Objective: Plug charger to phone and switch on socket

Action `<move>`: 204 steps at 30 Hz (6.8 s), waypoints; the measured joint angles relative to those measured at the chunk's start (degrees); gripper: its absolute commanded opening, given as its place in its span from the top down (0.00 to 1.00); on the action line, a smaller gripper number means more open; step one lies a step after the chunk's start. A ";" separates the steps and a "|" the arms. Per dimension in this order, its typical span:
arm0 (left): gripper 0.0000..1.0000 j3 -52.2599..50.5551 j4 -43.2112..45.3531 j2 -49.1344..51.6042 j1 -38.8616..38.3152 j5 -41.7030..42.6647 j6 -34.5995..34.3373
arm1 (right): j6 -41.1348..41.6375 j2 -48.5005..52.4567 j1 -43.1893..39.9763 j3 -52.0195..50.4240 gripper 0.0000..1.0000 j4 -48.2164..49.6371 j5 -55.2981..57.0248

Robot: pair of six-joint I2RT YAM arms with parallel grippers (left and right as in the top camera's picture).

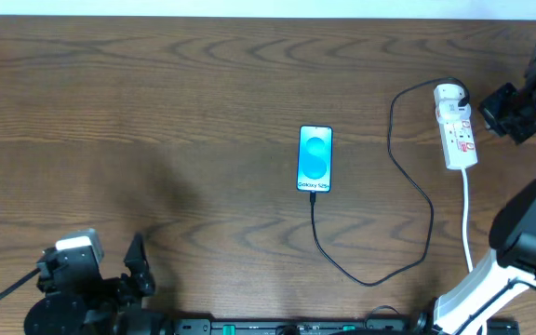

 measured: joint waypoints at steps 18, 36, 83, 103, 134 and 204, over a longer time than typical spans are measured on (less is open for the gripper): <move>0.08 0.00 -5.38 -6.49 0.00 0.00 0.00 | 0.50 6.78 0.00 0.11 0.99 9.40 -4.72; 0.08 0.00 -5.40 -13.42 0.00 0.00 0.00 | 1.07 11.15 0.00 0.11 0.99 11.39 -5.14; 0.08 0.00 -5.60 -15.52 0.00 -0.02 0.00 | -1.70 -10.29 3.26 -0.85 0.99 6.25 4.72; 0.08 0.00 -5.57 -15.52 0.00 -0.02 0.00 | 1.09 -52.68 3.26 0.22 0.91 12.20 -3.04; 0.08 -0.76 9.01 -15.50 0.00 -0.04 0.00 | 1.09 -53.09 21.03 0.09 0.82 11.76 -4.24; 0.08 -52.22 60.48 -15.56 0.00 7.54 0.00 | 1.05 -66.71 21.03 0.04 0.78 11.98 1.51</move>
